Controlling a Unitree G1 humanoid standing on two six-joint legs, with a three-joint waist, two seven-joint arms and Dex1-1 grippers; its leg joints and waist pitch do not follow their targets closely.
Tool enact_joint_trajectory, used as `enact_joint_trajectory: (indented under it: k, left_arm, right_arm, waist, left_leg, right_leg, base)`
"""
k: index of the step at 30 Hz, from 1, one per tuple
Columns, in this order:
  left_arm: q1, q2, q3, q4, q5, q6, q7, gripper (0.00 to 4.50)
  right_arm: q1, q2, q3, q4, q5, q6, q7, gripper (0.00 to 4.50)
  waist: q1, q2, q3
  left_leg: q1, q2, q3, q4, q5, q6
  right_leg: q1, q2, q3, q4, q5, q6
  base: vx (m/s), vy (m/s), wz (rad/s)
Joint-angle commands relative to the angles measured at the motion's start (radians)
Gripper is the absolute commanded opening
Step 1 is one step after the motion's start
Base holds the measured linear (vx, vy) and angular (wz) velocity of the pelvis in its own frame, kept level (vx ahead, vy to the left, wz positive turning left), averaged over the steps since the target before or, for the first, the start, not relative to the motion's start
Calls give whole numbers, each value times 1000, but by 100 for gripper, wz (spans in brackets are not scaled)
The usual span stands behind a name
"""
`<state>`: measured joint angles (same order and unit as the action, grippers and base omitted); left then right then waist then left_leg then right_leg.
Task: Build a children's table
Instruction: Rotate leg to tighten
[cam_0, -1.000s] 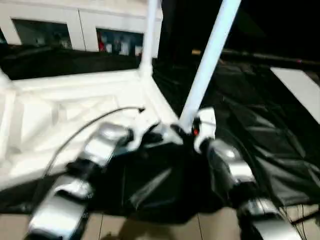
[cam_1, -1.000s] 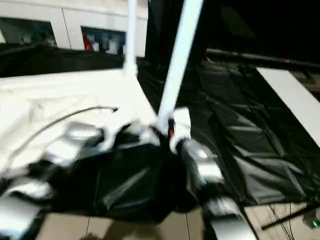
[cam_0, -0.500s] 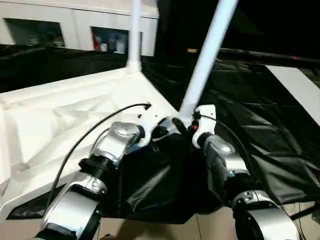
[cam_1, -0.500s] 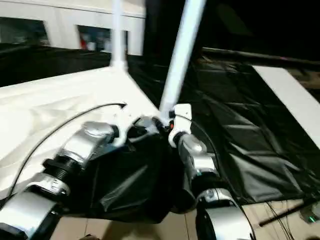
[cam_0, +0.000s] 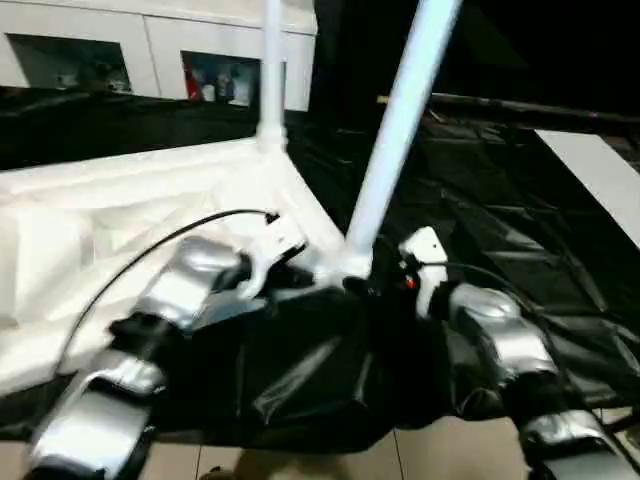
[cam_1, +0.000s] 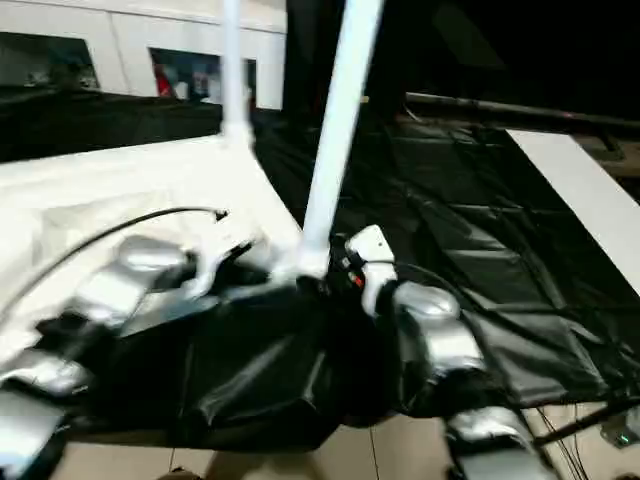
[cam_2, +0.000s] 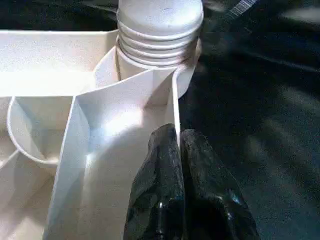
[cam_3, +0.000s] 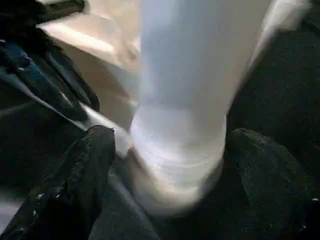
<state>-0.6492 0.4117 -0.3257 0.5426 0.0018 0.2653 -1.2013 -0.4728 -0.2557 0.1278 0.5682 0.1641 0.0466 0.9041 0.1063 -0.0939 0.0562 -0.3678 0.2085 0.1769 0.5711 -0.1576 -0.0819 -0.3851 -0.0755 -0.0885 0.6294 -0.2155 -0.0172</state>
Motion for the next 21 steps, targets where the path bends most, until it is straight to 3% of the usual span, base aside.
enact_joint_trajectory:
  k: [1, 4, 11, 21]
  left_arm:
    - [17, 3, -52, -59, -23, -13, -112, 0]
    - [32, 21, -52, -91, -34, -10, -139, 0]
    - [39, 31, -49, -114, -43, -1, -160, 0]
    - [34, 25, -44, -102, -43, -8, -154, 0]
  right_arm:
    - [13, -22, 15, -48, 15, 20, 45, 389]
    - [27, -38, 37, -79, 9, 34, 99, 389]
    - [51, -68, 83, -99, -27, 32, 143, 373]
    - [51, -61, 63, -89, -13, 45, 123, 302]
  waist:
    - [2, 14, -58]
    - [12, 16, -57]
    - [18, 9, -60]
    - [17, 10, -61]
  left_leg:
    - [20, 40, -7, -65, -225, 16]
    - [25, 40, -5, -66, -231, 8]
    - [16, 36, -5, -64, -201, 2]
    - [17, 35, -5, -63, -199, 4]
  right_leg:
    - [39, -80, 61, -82, -162, -199]
    - [34, -77, 62, -80, -154, -201]
    - [42, -79, 61, -77, -139, -186]
    - [42, -78, 61, -77, -134, -187]
  base:
    - [0, 0, 0]
    - [0, 0, 0]
    - [0, 0, 0]
    - [0, 0, 0]
